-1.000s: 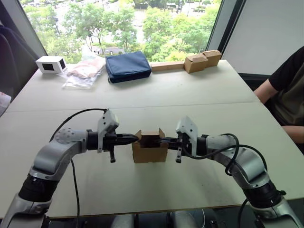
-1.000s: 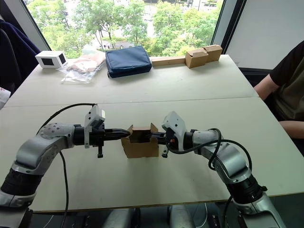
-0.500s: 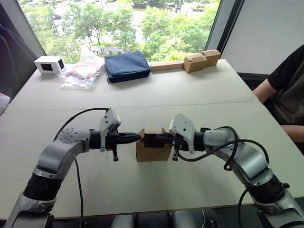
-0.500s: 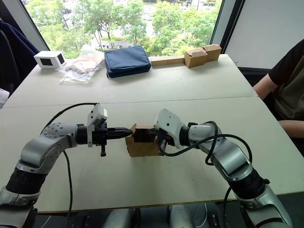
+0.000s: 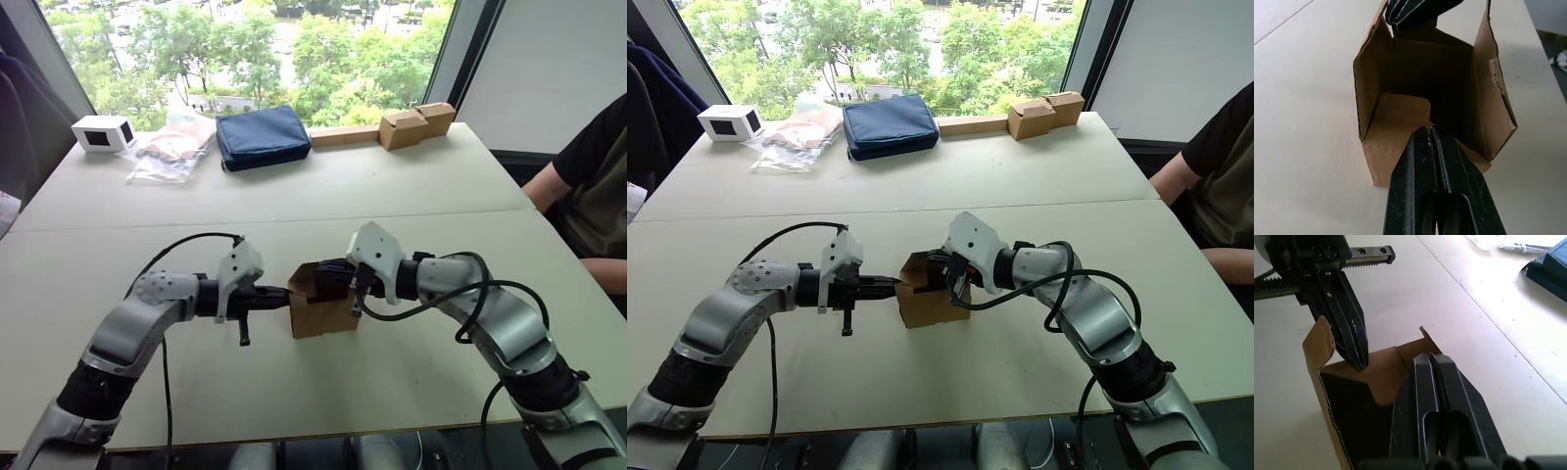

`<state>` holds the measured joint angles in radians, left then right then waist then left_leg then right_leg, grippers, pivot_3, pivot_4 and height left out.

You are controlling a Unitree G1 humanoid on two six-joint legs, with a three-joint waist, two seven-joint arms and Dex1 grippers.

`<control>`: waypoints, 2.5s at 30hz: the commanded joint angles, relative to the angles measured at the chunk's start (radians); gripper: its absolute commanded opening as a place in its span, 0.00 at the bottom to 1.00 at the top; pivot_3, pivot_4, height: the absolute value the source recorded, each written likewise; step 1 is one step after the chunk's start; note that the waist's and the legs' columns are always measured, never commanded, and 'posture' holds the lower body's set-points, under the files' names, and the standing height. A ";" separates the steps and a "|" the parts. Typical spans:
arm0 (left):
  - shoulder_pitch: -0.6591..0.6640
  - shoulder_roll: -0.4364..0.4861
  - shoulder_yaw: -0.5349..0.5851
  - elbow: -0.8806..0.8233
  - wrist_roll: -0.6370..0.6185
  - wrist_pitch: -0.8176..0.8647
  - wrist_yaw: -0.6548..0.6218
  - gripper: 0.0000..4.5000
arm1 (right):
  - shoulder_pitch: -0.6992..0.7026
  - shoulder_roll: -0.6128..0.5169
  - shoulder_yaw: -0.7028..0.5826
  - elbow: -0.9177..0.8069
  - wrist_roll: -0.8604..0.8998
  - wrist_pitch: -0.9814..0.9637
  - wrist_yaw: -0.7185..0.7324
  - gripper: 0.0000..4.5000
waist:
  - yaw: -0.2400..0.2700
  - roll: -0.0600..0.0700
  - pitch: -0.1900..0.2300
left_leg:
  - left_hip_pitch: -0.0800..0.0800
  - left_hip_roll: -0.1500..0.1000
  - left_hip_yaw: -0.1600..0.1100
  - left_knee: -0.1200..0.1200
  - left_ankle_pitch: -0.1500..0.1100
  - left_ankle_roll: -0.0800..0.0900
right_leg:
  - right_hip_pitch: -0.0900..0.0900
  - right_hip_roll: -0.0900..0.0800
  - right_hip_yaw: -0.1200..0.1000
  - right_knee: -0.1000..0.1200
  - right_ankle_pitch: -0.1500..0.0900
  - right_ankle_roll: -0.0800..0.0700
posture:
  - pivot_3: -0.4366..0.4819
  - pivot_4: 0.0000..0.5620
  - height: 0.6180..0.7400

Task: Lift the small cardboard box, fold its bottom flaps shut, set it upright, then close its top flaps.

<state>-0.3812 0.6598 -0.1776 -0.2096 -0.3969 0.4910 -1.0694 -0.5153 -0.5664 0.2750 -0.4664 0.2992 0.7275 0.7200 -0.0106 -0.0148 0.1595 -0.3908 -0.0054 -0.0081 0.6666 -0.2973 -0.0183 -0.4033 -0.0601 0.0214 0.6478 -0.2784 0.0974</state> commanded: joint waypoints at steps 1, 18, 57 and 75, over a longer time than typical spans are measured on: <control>-0.013 -0.022 -0.012 0.012 0.018 -0.017 0.008 0.01 | -0.003 0.028 -0.108 -0.060 0.130 0.051 0.025 0.00 | 0.001 0.000 0.000 | 0.000 0.000 0.000 0.000 0.000 0.000 | 0.000 0.000 0.000 0.000 0.000 0.000 | 0.48 0.27 1.00; -0.058 -0.045 0.046 0.052 -0.017 0.000 0.022 0.01 | 0.107 -0.138 -0.228 0.118 0.146 -0.052 0.121 0.00 | -0.002 0.000 0.000 | 0.000 0.000 0.000 0.000 -0.001 0.001 | 0.000 0.001 0.000 0.000 0.000 0.000 | 0.48 0.27 1.00; -0.019 -0.078 0.062 -0.030 -0.050 0.083 0.091 0.01 | 0.169 -0.046 -0.136 0.094 0.139 -0.070 0.126 0.00 | -0.001 0.000 0.000 | 0.000 0.000 0.000 0.000 -0.001 0.001 | 0.000 0.000 0.000 0.000 0.000 0.000 | 0.48 0.27 1.00; -0.005 -0.012 0.196 -0.058 -0.168 0.189 0.107 0.01 | 0.175 -0.075 -0.323 0.044 0.314 0.038 0.109 0.00 | 0.000 0.000 0.000 | 0.000 0.000 0.000 0.000 -0.001 0.001 | 0.000 0.000 0.000 0.000 0.000 0.000 | 0.48 0.27 1.00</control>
<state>-0.3907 0.6381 -0.0004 -0.2428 -0.5537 0.6865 -0.9588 -0.3388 -0.6357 -0.0234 -0.3941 0.5952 0.7696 0.8330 -0.0111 -0.0148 0.1596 -0.3908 -0.0051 -0.0082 0.6666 -0.2980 -0.0171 -0.4031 -0.0603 0.0214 0.6476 -0.2784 0.0975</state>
